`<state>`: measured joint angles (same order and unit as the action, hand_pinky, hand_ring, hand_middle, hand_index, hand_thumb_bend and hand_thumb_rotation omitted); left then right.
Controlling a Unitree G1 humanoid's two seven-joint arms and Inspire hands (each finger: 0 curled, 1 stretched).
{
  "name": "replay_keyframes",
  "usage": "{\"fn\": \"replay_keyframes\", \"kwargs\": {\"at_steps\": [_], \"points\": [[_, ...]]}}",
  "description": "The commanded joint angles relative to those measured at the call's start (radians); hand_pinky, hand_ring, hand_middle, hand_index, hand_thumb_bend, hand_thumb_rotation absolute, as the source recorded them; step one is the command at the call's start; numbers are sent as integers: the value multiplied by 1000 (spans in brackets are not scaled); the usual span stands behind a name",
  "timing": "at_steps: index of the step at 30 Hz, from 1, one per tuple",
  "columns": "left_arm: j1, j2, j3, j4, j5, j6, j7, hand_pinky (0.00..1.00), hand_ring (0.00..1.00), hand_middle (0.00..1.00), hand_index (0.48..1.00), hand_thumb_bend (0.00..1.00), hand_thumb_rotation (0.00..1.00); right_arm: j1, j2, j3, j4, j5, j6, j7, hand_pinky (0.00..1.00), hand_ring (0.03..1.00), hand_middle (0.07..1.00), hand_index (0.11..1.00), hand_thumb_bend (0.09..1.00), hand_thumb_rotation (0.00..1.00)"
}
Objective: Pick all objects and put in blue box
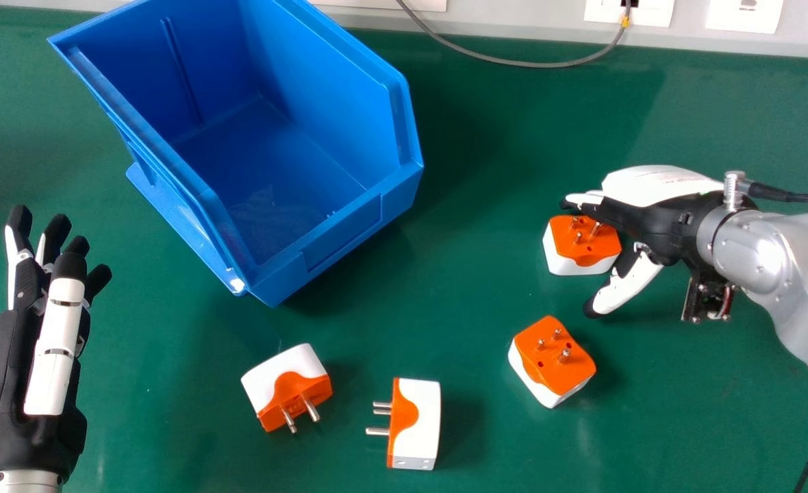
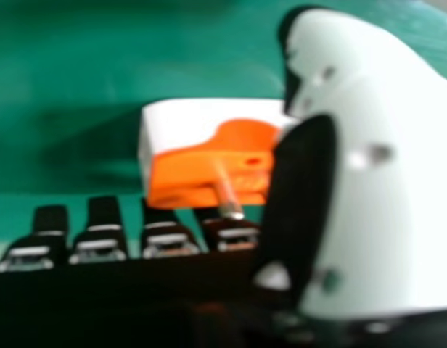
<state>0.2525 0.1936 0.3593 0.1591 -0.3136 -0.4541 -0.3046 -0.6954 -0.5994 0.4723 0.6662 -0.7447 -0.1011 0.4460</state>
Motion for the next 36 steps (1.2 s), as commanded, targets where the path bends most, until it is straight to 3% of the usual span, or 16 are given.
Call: {"fn": "replay_keyframes", "kwargs": {"at_steps": [1,8,17,24,33,36], "points": [[4,7,8,-19,3,-19,-2,924,980,1000,962,451,800,-47,-4,1,6,-6,-7,-11,931,938,946,935,477,319],[16,0,7,-36,1,-15,2,925,980,1000,962,456,802,-76,11,23,53,-24,-8,-16,927,933,939,931,476,319],[20,2,9,-33,0,-19,-1,923,979,1000,961,465,803,-106,31,49,87,-49,9,-16,926,929,934,924,465,314],[33,-4,4,-58,-2,-6,4,923,978,1000,961,470,804,-105,34,52,86,-54,6,-23,913,921,926,916,463,304],[33,-7,3,-67,-6,3,3,922,978,1000,961,475,805,-128,41,64,124,-62,0,-43,879,898,901,888,460,271],[39,-10,2,-85,-6,11,5,922,978,1000,961,473,804,-134,41,69,132,-64,3,-48,869,891,894,880,462,268]]}}
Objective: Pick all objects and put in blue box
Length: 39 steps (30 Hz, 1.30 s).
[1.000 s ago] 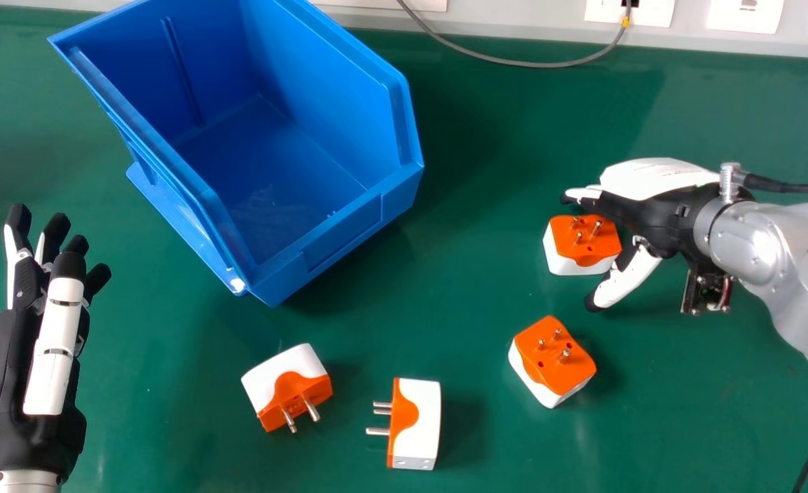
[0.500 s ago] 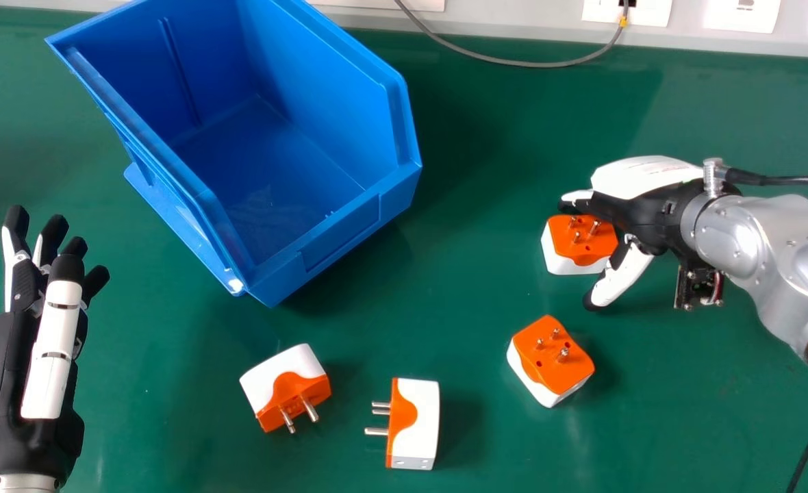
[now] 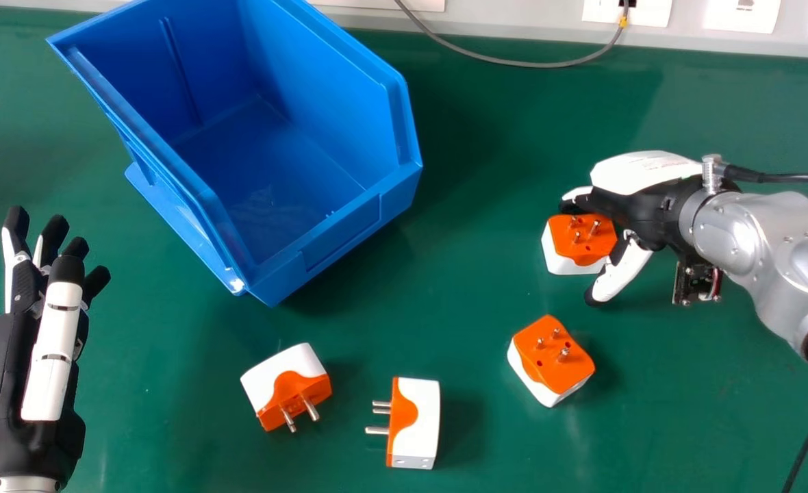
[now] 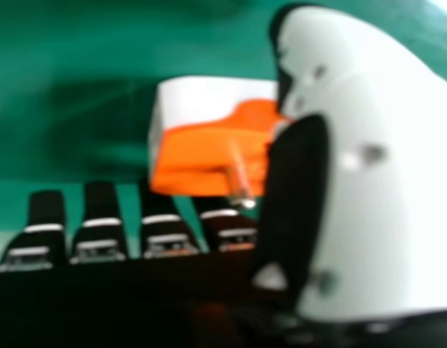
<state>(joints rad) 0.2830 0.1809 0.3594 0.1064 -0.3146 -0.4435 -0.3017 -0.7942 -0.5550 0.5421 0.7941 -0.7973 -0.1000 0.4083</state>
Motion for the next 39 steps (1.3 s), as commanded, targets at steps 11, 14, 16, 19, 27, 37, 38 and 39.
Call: {"fn": "replay_keyframes", "kwargs": {"at_steps": [11,14,16,19,27,37,38,39], "points": [[15,2,5,-54,-1,22,7,921,977,1000,960,491,805,-57,-8,43,37,-65,-6,-59,717,767,803,793,468,271],[20,0,3,-63,1,24,8,921,977,1000,960,498,803,-62,-5,51,49,-67,-4,-73,607,674,725,736,462,271],[22,2,5,-65,-2,25,4,921,977,1000,960,501,802,-63,-3,49,52,-65,-3,-75,554,629,684,687,468,248],[23,4,6,-68,-2,29,4,921,977,1000,960,506,800,-63,-2,45,58,-59,-4,-77,437,515,577,613,478,212],[29,4,8,-80,-6,36,1,921,977,1000,960,511,798,-60,-6,49,62,-65,-16,-99,219,283,361,517,491,163],[37,-1,9,-97,-3,41,9,923,977,1000,960,513,790,-42,-17,53,79,-92,-43,-208,125,182,261,489,496,139],[39,-1,9,-101,-3,43,10,923,978,1000,960,514,788,-39,-19,53,80,-93,-47,-219,119,174,248,485,497,133],[41,0,10,-103,-5,44,9,923,978,1000,960,514,788,-35,-22,53,78,-94,-50,-229,119,174,248,485,497,133]]}}
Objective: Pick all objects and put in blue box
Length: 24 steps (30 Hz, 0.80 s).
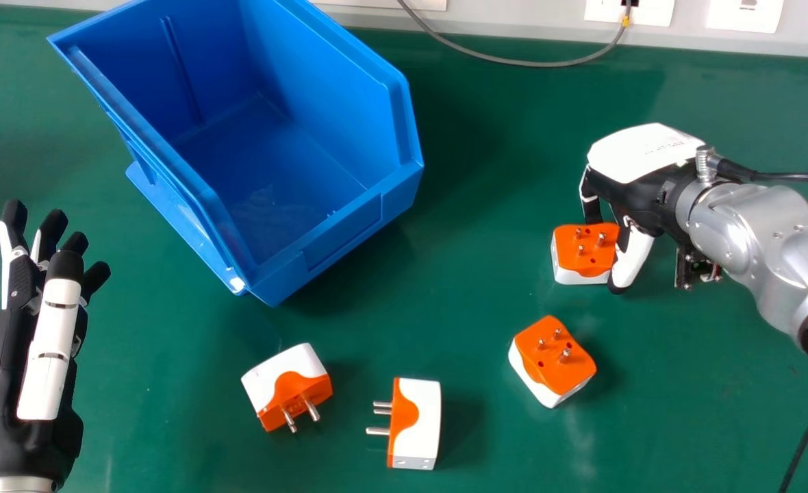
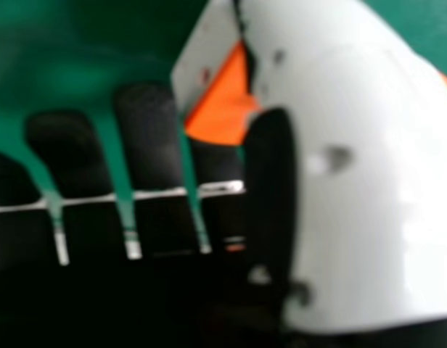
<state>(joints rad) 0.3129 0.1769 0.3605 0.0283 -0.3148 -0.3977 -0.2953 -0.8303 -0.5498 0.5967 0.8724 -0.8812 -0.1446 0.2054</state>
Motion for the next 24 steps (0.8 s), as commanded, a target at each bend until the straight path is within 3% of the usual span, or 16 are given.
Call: {"fn": "replay_keyframes", "kwargs": {"at_steps": [1,4,12,15,24], "points": [[13,4,9,-27,-6,-1,2,923,978,1000,960,514,788,3,-29,-2,-1,-10,-7,-32,119,174,248,485,497,133],[12,4,9,-30,-10,8,2,924,978,1000,960,517,787,10,-31,-2,3,-9,-13,-56,126,178,248,482,498,129],[12,4,12,-34,-8,4,0,928,978,1000,961,521,786,20,-30,-8,-3,-3,-11,-73,183,230,320,488,506,66],[10,6,12,-30,0,4,3,929,979,1000,961,521,785,24,-32,-12,-8,2,-12,-74,201,257,342,493,507,52],[12,5,6,-44,-3,12,6,934,980,1000,963,513,783,21,-34,-25,5,15,-2,-74,233,316,389,502,507,21]]}}
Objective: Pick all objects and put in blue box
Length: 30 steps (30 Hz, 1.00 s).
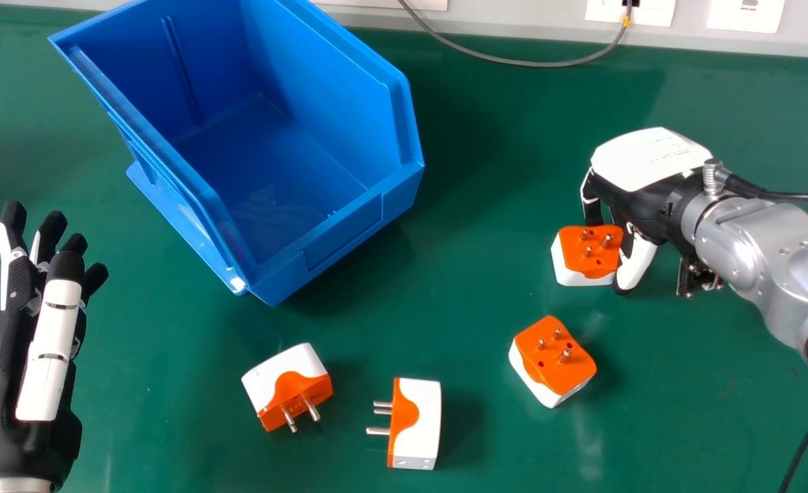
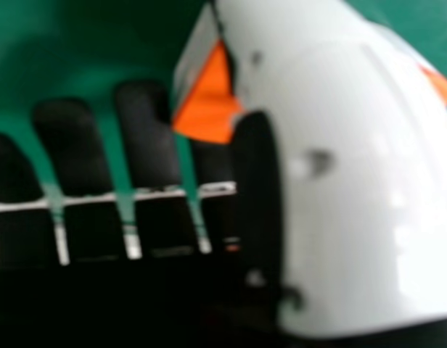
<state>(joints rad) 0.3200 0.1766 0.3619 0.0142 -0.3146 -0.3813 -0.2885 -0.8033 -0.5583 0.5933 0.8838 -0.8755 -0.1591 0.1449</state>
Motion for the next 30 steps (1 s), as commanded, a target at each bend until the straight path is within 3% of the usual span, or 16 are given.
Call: {"fn": "replay_keyframes", "kwargs": {"at_steps": [1,9,14,30], "points": [[6,5,4,-33,-5,-2,-1,936,981,1000,963,510,783,-4,-28,-25,-12,12,14,-10,221,335,401,496,509,17],[8,5,3,-43,-6,12,-2,940,983,1000,965,498,781,28,-52,-57,-93,27,26,15,226,352,414,504,509,8],[13,4,0,-62,6,24,8,942,984,1000,966,493,781,31,-54,-72,-101,31,30,31,227,360,418,501,509,5],[5,6,4,-59,-7,28,0,949,987,1000,969,473,780,32,-64,-91,-140,36,63,101,166,397,457,493,512,0]]}}
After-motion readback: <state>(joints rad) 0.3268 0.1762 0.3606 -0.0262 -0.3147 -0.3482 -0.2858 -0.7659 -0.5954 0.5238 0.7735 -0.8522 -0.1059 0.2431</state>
